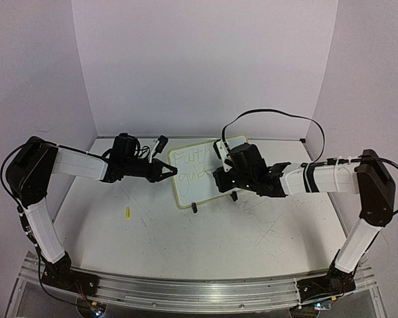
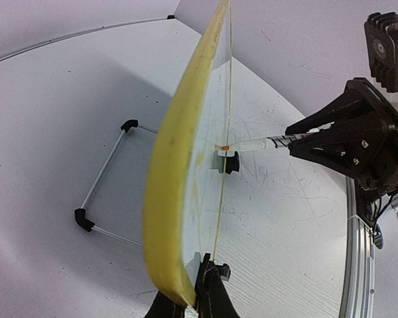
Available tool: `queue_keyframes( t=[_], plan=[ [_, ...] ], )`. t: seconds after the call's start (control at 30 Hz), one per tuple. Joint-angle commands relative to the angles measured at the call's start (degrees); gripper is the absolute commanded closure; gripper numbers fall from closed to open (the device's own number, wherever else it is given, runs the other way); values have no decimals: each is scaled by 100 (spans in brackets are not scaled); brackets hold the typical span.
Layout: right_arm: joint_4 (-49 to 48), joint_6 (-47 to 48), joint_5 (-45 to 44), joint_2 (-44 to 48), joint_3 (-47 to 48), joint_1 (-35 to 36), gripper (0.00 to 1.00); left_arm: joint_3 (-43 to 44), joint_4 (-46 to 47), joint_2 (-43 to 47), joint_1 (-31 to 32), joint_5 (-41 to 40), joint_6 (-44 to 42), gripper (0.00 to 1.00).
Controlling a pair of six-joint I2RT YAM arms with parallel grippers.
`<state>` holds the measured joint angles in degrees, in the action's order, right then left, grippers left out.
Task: Write a sentence on the whiteboard
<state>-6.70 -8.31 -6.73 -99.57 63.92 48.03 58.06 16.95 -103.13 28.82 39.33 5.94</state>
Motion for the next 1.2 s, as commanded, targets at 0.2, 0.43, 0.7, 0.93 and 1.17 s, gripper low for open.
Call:
queue_keyframes(
  t=[0.2,0.43,0.7,0.93,1.17],
  plan=[
    [169,-99,-181,193,-179,-43,100,51,-446,-102,-82,-952,-585,100],
    [109,81,-83,825,-125,-52,100,62,-456,-105,-78,-962,-585,100],
    [-75,62,206,387,106,-149,100,63,-473,-67,-81,-975,-585,100],
    [-95,53,285,195,178,-153,100,78,-482,-80,-76,-973,-728,100],
    [-105,33,230,71,246,-156,100,87,-493,-84,-81,-971,-735,100]
  ],
)
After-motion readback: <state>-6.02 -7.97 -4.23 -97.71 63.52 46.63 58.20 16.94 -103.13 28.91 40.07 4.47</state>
